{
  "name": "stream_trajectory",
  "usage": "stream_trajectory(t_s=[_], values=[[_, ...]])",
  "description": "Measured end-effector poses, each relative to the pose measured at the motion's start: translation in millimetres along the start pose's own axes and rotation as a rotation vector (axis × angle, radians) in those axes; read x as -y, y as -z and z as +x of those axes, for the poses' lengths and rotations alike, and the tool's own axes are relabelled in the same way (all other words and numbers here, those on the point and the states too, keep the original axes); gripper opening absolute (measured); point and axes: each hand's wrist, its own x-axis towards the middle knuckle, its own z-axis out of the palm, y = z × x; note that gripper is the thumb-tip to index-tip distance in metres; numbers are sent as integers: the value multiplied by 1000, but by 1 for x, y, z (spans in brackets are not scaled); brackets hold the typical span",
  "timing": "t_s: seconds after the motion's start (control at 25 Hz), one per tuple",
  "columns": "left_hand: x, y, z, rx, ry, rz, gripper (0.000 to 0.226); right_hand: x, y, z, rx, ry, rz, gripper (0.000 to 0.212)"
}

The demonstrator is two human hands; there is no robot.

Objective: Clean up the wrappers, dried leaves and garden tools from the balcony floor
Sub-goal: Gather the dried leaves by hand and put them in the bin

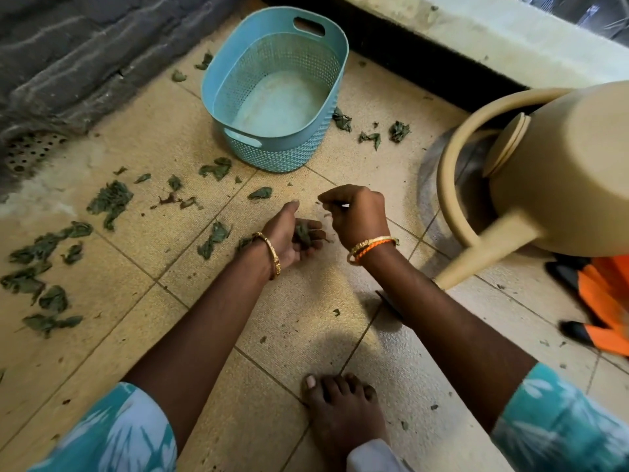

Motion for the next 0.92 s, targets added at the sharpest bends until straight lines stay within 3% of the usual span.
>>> stream_trajectory(t_s=[0.08, 0.16, 0.2, 0.24, 0.32, 0.36, 0.44, 0.52, 0.68, 0.76, 0.84, 0.92], values=[[-3, -8, -3, 55, 9, -115, 53, 1, 4, -34, 122, 76, 44, 29], [-4, -16, -4, 112, 40, -228, 50, -20, 11, -90, 22, 33, -166, 61], [-5, -20, -3, 129, 51, -242, 47, -26, 16, -112, 251, -54, 19, 82], [-5, -23, 0, 123, 53, -233, 44, -34, 9, -122, 165, 33, -53, 92], [-8, -25, 6, 74, 36, -198, 41, -44, 22, -69, 43, 124, -190, 57], [-11, -23, 9, 61, 30, -183, 41, -31, 28, -16, 12, 8, -213, 40], [-18, -17, 12, 62, 27, -138, 43, -40, 23, 54, -11, -211, -155, 45], [-23, -7, 12, 42, 23, -82, 46, -62, 33, 80, -109, -284, -164, 64], [-31, 7, 15, 38, 19, -26, 49, -71, 43, 119, 41, -359, -236, 90], [-35, 12, 20, 42, 21, -25, 46, -74, 35, 130, 76, -334, -285, 82], [-37, 15, 24, 29, 3, -47, 44, -69, 21, 124, 124, -208, -361, 61], [-36, 18, 28, 22, -24, -74, 43, -68, 10, 115, 61, -24, -405, 37]])
